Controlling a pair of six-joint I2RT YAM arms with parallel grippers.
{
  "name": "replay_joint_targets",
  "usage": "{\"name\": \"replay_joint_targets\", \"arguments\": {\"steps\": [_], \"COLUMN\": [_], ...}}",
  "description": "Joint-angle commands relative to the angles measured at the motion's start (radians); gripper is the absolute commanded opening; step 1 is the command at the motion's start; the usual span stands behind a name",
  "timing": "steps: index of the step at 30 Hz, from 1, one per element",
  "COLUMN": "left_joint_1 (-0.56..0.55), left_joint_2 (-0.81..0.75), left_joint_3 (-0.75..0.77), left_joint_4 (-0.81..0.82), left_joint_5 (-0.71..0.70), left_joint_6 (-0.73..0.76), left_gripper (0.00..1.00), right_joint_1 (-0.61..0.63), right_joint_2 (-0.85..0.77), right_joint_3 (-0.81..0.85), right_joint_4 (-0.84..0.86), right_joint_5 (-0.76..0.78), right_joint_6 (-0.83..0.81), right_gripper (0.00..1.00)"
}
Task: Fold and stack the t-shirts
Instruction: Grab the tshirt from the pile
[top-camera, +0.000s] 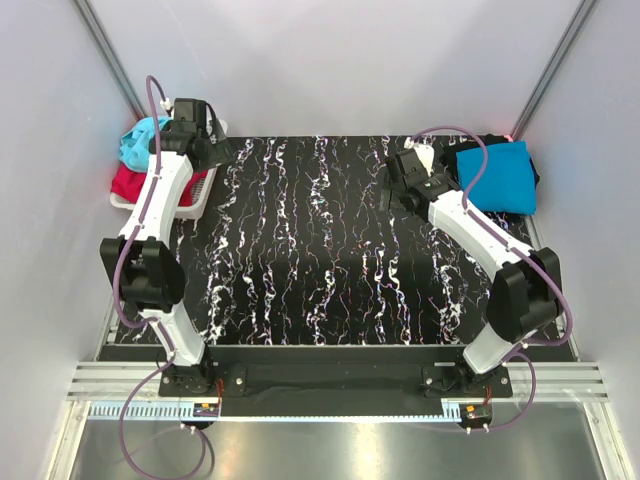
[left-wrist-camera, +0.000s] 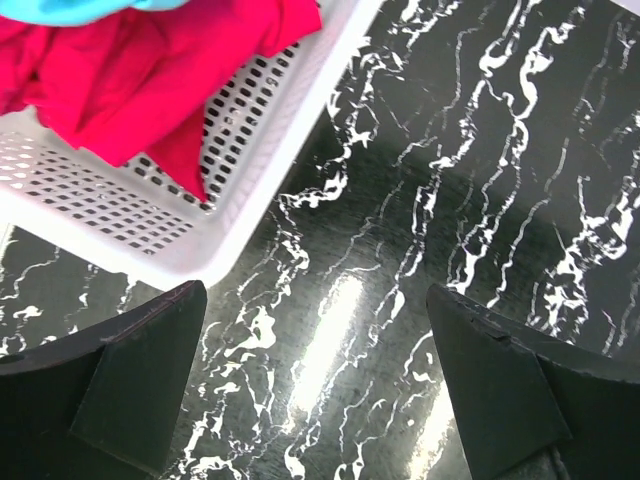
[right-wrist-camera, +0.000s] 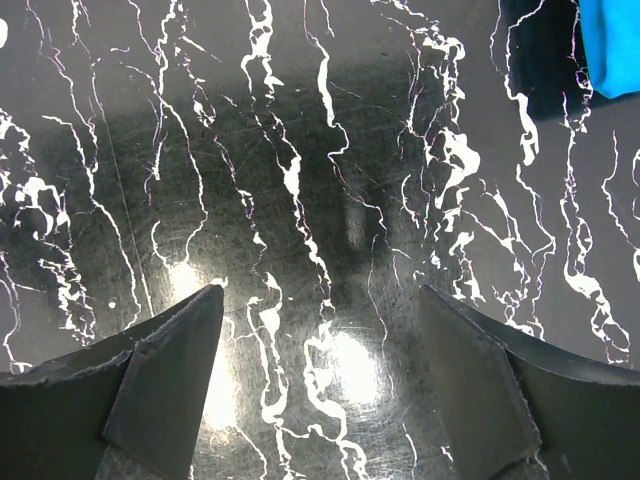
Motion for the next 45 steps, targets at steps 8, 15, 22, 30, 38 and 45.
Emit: {"name": "replay_joint_targets", "arguments": {"steps": [8, 15, 22, 30, 38, 45], "left_joint_1": [0.006, 0.015, 0.099, 0.248, 0.285, 0.285], "left_joint_2": [0.001, 0.044, 0.264, 0.421, 0.449, 0.496], "left_joint_3": [0.085, 0.127, 0.387, 0.451, 0.455, 0.447], "left_joint_4": [0.070, 0.071, -0.017, -0.022, 0.031, 0.105], "left_joint_5": [-0.119, -0.162, -0.066, 0.026, -0.041, -0.167], "left_joint_6": [0.026, 0.010, -0.039, -0.256, -0.253, -0.245], "left_gripper": [0.99, 0.99, 0.99, 0.99, 0.99, 0.97], "right_joint_1": [-0.012, -0.013, -0.015, -0.015, -0.013, -0.013], "right_joint_2": [-0.001, -0.026, -0.043, -0.031, -0.020, -0.043], "right_joint_3": [-0.003, -0.006, -0.014, -0.029, -0.048, -0.057], "right_joint_4": [0.063, 0.075, 0.077, 0.089, 0.098, 0.114], "right_joint_5": [-0.028, -0.048, -0.050, -0.086, -0.099, -0.134], "right_joint_6": [-0.036, -0.041, -0.041, -0.034, -0.036, -0.025], "right_gripper": [0.86, 0.87, 0.86, 0.87, 0.87, 0.87]}}
